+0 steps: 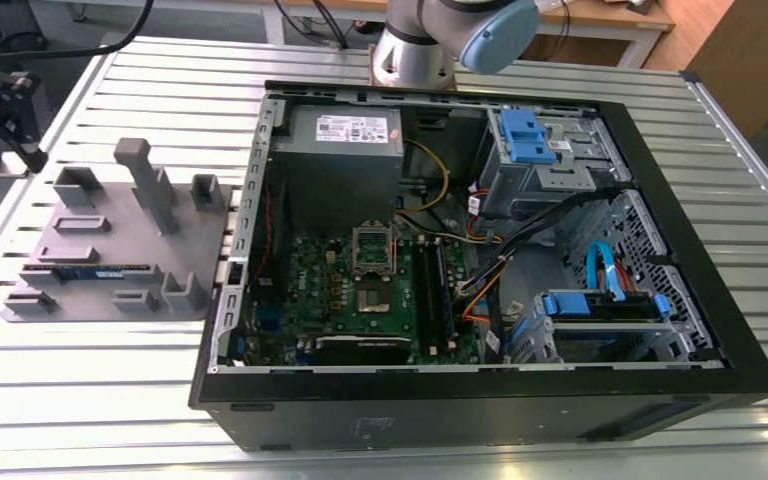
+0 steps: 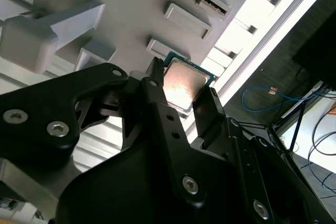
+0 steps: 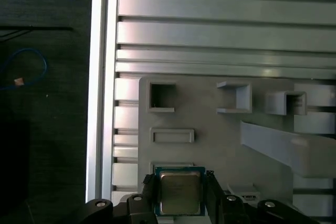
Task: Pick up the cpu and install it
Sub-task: 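Pick up the cpu and move it towards the insertion slot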
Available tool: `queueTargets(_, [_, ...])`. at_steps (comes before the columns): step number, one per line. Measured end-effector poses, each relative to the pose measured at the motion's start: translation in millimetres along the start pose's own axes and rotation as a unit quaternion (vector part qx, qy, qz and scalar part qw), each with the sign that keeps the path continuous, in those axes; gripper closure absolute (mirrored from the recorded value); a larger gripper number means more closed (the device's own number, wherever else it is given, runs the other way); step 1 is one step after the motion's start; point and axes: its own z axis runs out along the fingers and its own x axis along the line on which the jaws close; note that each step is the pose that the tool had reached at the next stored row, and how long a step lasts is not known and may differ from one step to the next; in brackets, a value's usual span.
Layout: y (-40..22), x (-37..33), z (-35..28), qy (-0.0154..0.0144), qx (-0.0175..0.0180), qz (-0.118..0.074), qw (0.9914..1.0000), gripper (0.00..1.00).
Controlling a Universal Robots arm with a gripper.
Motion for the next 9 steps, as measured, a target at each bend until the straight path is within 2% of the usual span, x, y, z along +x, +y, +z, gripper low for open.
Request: queueTargets(9, [0.3,-0.4,-18.1,-0.0001,0.0000,0.000,1.00000,0.53])
